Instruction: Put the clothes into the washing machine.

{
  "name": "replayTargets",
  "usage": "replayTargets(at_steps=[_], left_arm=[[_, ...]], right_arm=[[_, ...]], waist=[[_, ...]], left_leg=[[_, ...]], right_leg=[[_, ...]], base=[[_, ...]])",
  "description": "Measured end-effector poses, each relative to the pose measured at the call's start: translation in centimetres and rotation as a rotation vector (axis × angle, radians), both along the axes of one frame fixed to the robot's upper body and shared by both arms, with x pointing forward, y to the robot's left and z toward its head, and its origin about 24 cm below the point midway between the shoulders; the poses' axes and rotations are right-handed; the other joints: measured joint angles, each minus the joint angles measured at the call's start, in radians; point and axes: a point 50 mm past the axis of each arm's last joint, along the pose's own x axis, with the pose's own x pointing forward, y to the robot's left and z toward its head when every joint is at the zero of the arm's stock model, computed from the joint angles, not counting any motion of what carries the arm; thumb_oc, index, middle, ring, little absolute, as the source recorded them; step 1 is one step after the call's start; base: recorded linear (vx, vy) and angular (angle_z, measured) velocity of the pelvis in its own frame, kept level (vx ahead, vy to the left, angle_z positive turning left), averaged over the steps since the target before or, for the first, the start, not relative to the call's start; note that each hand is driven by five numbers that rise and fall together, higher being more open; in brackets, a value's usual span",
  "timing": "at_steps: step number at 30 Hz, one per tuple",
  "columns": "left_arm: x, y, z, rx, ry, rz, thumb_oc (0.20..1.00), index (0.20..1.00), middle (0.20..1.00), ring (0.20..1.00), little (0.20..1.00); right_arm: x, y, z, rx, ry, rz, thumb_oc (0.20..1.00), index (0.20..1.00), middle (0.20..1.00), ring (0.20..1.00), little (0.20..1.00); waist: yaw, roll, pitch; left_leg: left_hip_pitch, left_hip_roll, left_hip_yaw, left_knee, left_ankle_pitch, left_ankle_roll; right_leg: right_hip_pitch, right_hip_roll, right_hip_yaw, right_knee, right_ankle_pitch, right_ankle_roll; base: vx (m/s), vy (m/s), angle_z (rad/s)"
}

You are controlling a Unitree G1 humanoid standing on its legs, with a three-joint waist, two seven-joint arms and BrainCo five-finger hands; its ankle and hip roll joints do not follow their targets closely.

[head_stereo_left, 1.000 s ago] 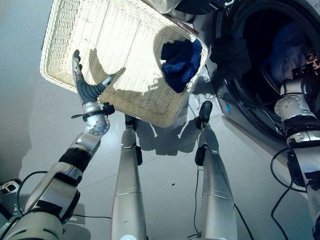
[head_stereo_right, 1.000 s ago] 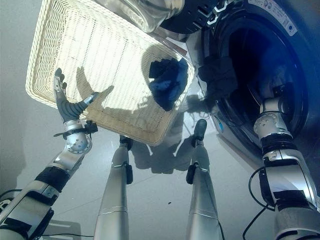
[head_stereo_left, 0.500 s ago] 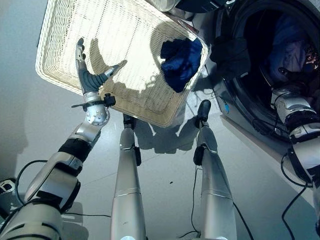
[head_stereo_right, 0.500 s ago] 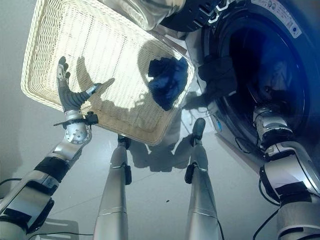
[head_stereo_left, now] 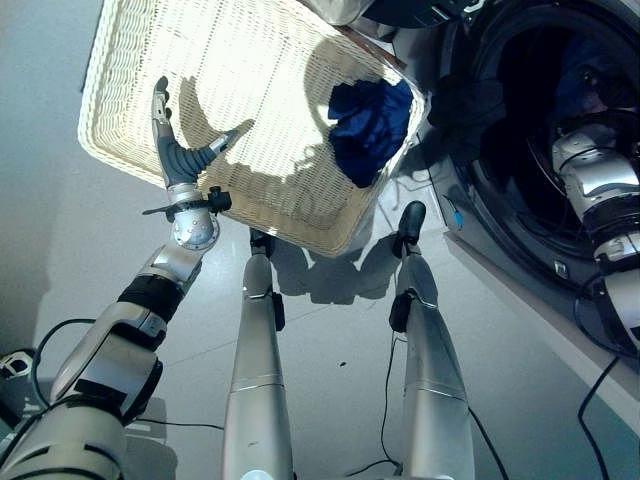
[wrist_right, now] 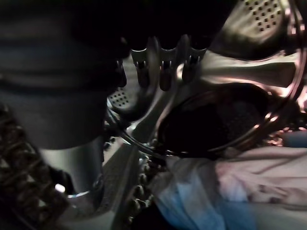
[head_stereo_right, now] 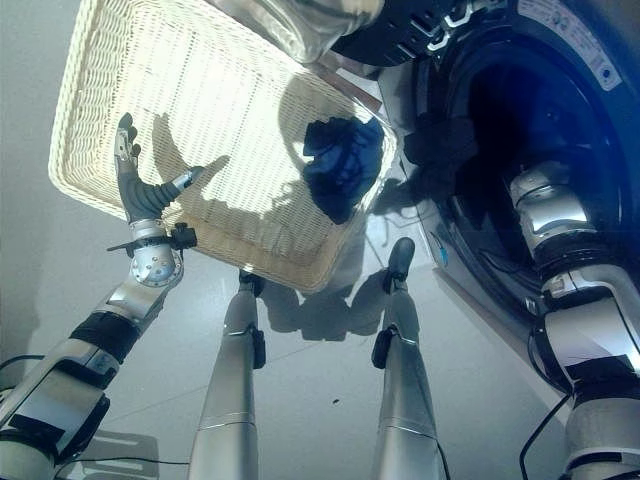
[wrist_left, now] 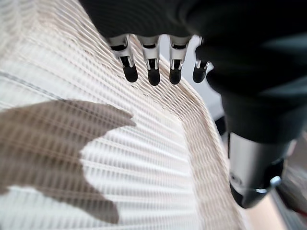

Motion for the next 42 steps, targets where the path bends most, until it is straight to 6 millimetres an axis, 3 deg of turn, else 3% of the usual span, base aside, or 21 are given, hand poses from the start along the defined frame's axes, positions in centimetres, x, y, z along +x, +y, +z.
replayTargets(at_steps=[2, 3, 5, 6, 8, 9, 11, 14, 19, 34, 42], left_arm=[[0.0, 0.0, 0.0, 0.0, 0.0, 0.0, 1.0, 1.0, 1.0, 1.0, 1.0], [0.2, -2.3, -2.0, -0.021, 0.057, -0.057, 1.0, 1.0, 1.0, 1.0, 1.0], [0.2, -2.3, -2.0, -0.021, 0.057, -0.057, 1.0, 1.0, 1.0, 1.0, 1.0], [-0.1, -1.6, -2.8, -0.053, 0.079, -0.018, 1.0, 1.0, 1.0, 1.0, 1.0], [-0.1, -1.6, -2.8, -0.053, 0.079, -0.018, 1.0, 1.0, 1.0, 1.0, 1.0], [-0.1, -1.2, -2.9, -0.131, 0.066, 0.021, 1.0, 1.0, 1.0, 1.0, 1.0], [0.3, -1.9, -2.0, -0.171, 0.033, 0.011, 1.0, 1.0, 1.0, 1.0, 1.0], [0.2, -2.5, -0.7, -0.133, -0.017, -0.014, 1.0, 1.0, 1.0, 1.0, 1.0], [0.1, -2.5, -0.8, -0.092, -0.017, -0.003, 1.0, 1.0, 1.0, 1.0, 1.0], [0.1, -2.6, -1.2, -0.064, -0.002, 0.02, 1.0, 1.0, 1.0, 1.0, 1.0], [0.0, -2.5, -1.4, -0.09, -0.006, 0.033, 1.0, 1.0, 1.0, 1.0, 1.0]], right_arm=[[0.0, 0.0, 0.0, 0.0, 0.0, 0.0, 1.0, 1.0, 1.0, 1.0, 1.0], [-1.0, 4.7, -2.1, -0.04, -0.062, 0.204, 1.0, 1.0, 1.0, 1.0, 1.0], [-1.0, 4.7, -2.1, -0.04, -0.062, 0.204, 1.0, 1.0, 1.0, 1.0, 1.0], [-2.4, 6.8, -5.1, -0.05, -0.063, 0.294, 1.0, 1.0, 1.0, 1.0, 1.0], [-2.4, 6.8, -5.1, -0.05, -0.063, 0.294, 1.0, 1.0, 1.0, 1.0, 1.0], [-3.1, 6.3, -8.0, -0.026, -0.004, 0.273, 1.0, 1.0, 1.0, 1.0, 1.0], [-3.0, 5.3, -8.5, -0.057, 0.025, 0.234, 1.0, 1.0, 1.0, 1.0, 1.0], [-2.3, 5.2, -6.4, -0.171, 0.02, 0.218, 1.0, 1.0, 1.0, 1.0, 1.0], [-1.9, 6.3, -3.5, -0.34, -0.019, 0.244, 1.0, 1.0, 1.0, 1.0, 1.0], [-2.5, 8.1, -3.5, -0.516, -0.025, 0.311, 1.0, 1.0, 1.0, 1.0, 1.0], [-3.8, 11.2, -2.4, -0.685, -0.074, 0.487, 1.0, 1.0, 1.0, 1.0, 1.0]], waist=[[0.0, 0.0, 0.0], [-0.006, 0.001, 0.0], [-0.006, 0.001, 0.0], [-0.027, 0.002, 0.001], [-0.027, 0.002, 0.001], [-0.048, 0.002, 0.001], [-0.067, 0.003, 0.001], [-0.063, 0.003, 0.001], [-0.047, 0.003, 0.001], [-0.051, 0.003, 0.001], [-0.046, 0.003, 0.001]], left_leg=[[0.0, 0.0, 0.0, 0.0, 0.0, 0.0], [-0.006, -0.017, 0.012, -0.004, -0.001, 0.009], [-0.006, -0.017, 0.012, -0.004, -0.001, 0.009], [-0.02, -0.025, 0.034, -0.006, -0.003, 0.016], [-0.02, -0.025, 0.034, -0.006, -0.003, 0.016], [-0.021, -0.03, 0.055, -0.012, -0.004, 0.018], [-0.022, -0.028, 0.056, -0.018, -0.004, 0.017], [-0.02, -0.015, 0.054, -0.02, -0.003, 0.015], [0.002, -0.012, 0.053, -0.031, 0.002, 0.007], [0.008, -0.012, 0.053, -0.033, 0.003, 0.007], [0.012, -0.012, 0.053, -0.033, 0.003, 0.007]], right_leg=[[0.0, 0.0, 0.0, 0.0, 0.0, 0.0], [-0.033, -0.018, 0.017, 0.031, -0.021, 0.009], [-0.033, -0.018, 0.017, 0.031, -0.021, 0.009], [-0.065, -0.023, 0.044, 0.034, -0.02, 0.013], [-0.065, -0.023, 0.044, 0.034, -0.02, 0.013], [-0.08, -0.027, 0.064, 0.036, -0.02, 0.019], [-0.088, -0.024, 0.065, 0.036, -0.02, 0.018], [-0.087, -0.011, 0.065, 0.036, -0.016, 0.013], [-0.073, -0.008, 0.064, 0.039, -0.016, 0.01], [-0.072, -0.008, 0.064, 0.045, -0.02, 0.009], [-0.068, -0.008, 0.064, 0.048, -0.02, 0.009]], base=[[-0.01, 0.043, 0.03], [-0.01, 0.087, 0.05], [-0.01, 0.052, 0.0], [-0.01, 0.018, -0.04], [-0.01, 0.011, -0.05], [-0.01, 0.004, -0.05], [-0.01, 0.009, -0.09], [-0.01, 0.008, -0.07], [0.0, 0.003, -0.01], [0.0, 0.0, 0.0], [0.0, 0.0, 0.0]])
